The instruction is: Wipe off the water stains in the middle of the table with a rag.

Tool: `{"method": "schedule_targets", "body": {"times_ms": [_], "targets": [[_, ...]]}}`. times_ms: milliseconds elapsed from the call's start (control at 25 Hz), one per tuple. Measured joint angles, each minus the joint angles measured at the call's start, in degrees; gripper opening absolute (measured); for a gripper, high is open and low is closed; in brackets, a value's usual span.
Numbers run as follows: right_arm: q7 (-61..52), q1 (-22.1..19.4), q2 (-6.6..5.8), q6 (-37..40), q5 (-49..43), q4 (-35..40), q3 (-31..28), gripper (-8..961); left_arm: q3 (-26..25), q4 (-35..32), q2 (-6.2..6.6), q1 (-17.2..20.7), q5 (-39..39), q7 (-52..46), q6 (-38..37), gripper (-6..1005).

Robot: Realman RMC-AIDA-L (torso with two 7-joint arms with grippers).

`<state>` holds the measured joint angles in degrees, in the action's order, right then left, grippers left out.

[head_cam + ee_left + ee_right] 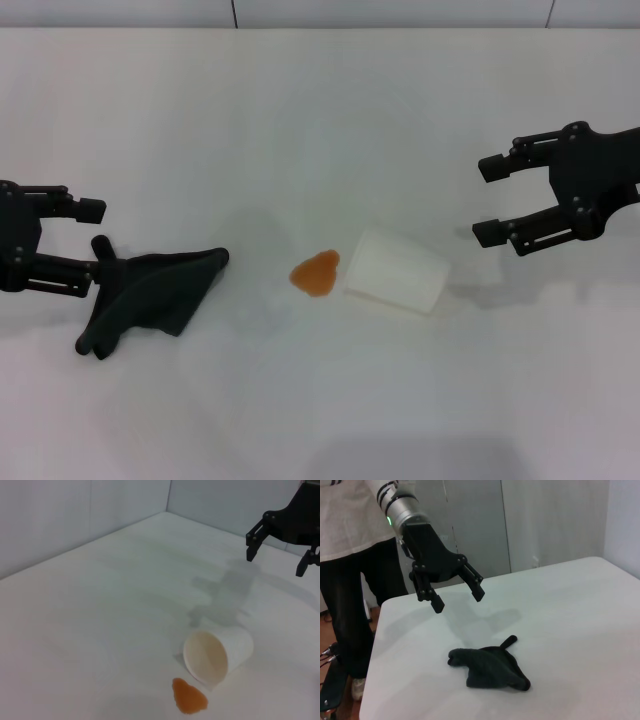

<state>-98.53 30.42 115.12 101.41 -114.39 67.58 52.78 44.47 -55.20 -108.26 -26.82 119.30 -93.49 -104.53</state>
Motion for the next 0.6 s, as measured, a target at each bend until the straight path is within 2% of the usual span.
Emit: {"method": "schedule_targets", "body": {"times_ms": [600], "targets": [[-3.6, 0.6, -0.19, -1.7, -2.1, 1.1, 2.1, 808, 0.0, 0.0, 0.32, 0.1, 0.1, 0.0, -0.1, 881]]}}
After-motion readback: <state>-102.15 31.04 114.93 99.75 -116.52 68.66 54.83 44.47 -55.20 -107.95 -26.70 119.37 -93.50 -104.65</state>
